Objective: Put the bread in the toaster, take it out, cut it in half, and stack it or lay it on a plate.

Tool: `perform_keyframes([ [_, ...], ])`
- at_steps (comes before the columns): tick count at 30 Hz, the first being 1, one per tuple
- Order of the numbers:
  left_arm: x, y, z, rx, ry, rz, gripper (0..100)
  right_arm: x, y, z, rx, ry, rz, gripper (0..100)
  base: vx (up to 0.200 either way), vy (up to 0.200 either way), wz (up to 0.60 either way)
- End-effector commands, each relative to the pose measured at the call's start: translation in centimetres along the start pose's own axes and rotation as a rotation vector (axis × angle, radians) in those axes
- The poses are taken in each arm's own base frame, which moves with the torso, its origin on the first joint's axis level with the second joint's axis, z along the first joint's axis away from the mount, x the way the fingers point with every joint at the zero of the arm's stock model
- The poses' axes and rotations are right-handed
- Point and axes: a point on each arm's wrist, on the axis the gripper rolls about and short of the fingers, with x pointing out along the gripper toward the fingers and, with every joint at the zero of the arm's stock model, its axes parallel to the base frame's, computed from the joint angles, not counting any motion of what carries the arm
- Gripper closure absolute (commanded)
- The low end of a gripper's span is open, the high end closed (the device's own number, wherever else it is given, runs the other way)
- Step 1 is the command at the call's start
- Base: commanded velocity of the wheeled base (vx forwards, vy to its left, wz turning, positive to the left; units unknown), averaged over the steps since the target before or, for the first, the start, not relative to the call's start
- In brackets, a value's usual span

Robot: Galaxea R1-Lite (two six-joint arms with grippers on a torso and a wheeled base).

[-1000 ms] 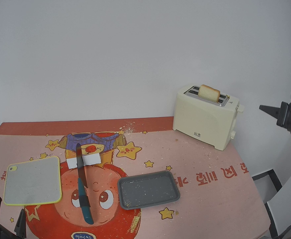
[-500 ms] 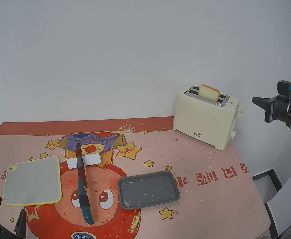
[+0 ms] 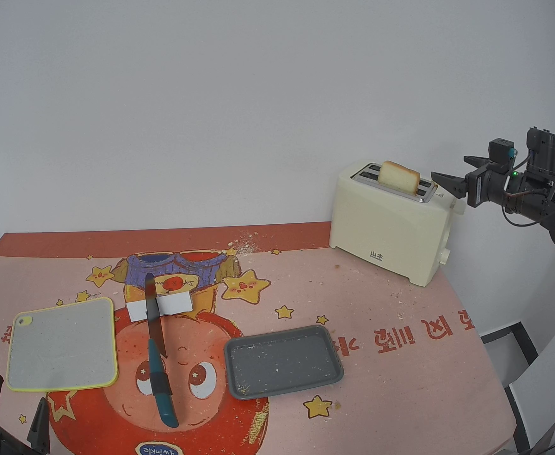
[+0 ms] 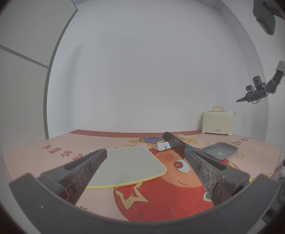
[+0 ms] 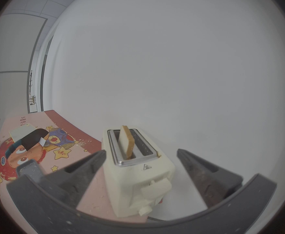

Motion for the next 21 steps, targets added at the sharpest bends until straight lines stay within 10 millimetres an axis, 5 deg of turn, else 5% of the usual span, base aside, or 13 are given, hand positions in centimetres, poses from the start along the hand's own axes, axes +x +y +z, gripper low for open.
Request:
perform_keyframes([
  [1,0.1,0.0,-0.5,0.000,0.007,0.000,0,1.9,0.2,-0.8,0.007,0.016,0.023,0,0.000,0.000,0.00],
  [21,0.1,0.0,-0.5,0.000,0.008,0.000,0,3.0,1.3,-1.2,0.044,0.011,0.043,0,0.000,0.000,0.00],
])
